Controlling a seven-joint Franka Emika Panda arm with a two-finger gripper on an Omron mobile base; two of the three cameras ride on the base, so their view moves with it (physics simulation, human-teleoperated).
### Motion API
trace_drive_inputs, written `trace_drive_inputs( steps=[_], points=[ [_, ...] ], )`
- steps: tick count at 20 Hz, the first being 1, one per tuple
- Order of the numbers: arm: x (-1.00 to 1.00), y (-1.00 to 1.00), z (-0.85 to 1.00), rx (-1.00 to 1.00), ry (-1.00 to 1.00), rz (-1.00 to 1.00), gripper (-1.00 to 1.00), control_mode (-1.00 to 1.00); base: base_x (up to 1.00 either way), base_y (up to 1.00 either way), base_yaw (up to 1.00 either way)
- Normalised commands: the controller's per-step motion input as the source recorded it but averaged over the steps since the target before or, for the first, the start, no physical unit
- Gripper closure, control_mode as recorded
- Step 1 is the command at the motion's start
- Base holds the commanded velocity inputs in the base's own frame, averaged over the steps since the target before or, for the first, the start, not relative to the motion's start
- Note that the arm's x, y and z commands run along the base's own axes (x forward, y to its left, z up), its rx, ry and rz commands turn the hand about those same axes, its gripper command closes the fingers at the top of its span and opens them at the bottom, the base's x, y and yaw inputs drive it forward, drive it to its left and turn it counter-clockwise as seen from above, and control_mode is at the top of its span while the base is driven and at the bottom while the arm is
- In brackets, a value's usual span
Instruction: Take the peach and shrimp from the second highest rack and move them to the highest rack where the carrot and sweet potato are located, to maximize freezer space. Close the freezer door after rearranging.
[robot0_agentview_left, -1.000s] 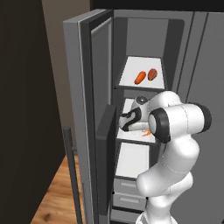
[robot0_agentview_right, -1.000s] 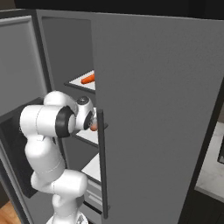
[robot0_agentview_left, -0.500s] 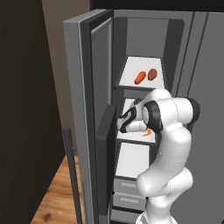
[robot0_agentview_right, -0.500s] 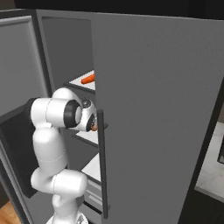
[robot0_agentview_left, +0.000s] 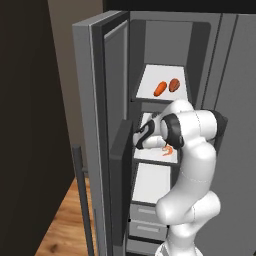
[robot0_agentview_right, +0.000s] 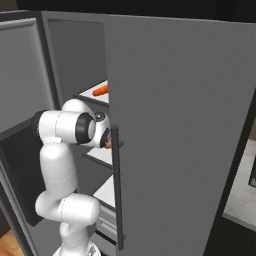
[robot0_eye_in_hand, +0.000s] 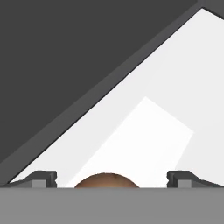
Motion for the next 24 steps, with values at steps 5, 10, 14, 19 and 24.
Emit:
trace_drive_inputs(
  steps=[5,10,14,19,24],
  points=[
    [-0.10,-0.06,-0.29,0.00,-0.01,0.00,-1.00,-1.00,0.00,0.00,0.00],
    [-0.33,-0.09,-0.32,0.00,-0.04,0.00,-1.00,-1.00,0.00,0.00,0.00],
    [-0.33,-0.04,-0.28,0.00,0.00,0.00,-1.00,-1.00,0.00,0.00,0.00],
    [-0.21,-0.01,-0.25,0.00,0.00,0.00,-1.00,-1.00,0.00,0.00,0.00],
    [-0.17,0.00,-0.25,0.00,0.00,0.00,-1.00,-1.00,0.00,0.00,0.00]
  ],
)
